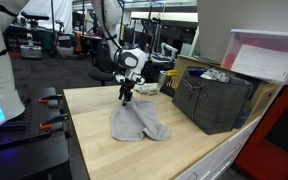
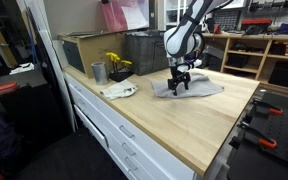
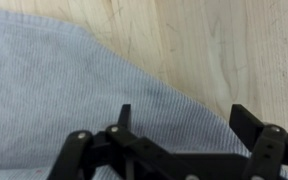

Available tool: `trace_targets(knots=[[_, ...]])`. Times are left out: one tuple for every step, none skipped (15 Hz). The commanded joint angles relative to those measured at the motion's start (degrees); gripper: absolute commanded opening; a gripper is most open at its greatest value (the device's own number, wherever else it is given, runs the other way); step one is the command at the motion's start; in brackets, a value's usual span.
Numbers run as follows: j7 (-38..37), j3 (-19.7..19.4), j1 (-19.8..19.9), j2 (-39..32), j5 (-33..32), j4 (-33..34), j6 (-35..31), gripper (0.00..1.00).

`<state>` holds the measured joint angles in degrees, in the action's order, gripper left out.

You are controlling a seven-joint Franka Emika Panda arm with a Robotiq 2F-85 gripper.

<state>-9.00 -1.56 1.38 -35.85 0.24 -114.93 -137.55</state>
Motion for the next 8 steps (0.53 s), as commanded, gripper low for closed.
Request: trace_targets(knots=[[2.6, 1.0, 0.7, -3.0, 2.0, 4.9, 3.4, 1.0], [2.5, 1.0, 0.8, -3.8, 2.2, 5.8, 4.2, 0.93], [2.3, 1.0, 0.9, -4.4, 2.5, 6.7, 5.1, 0.72], [2.5, 1.2, 1.1, -5.1, 3.0, 7.4, 6.0, 0.69], [2.5, 1.3, 1.3, -5.6, 3.5, 8.1, 6.9, 0.69], [2.7, 1.3, 1.5, -6.1, 4.0, 8.6, 7.8, 0.61], [3.0, 1.4, 1.6, -6.4, 4.6, 9.1, 8.5, 0.54], [3.0, 1.5, 1.7, -6.5, 5.3, 9.5, 9.2, 0.45]])
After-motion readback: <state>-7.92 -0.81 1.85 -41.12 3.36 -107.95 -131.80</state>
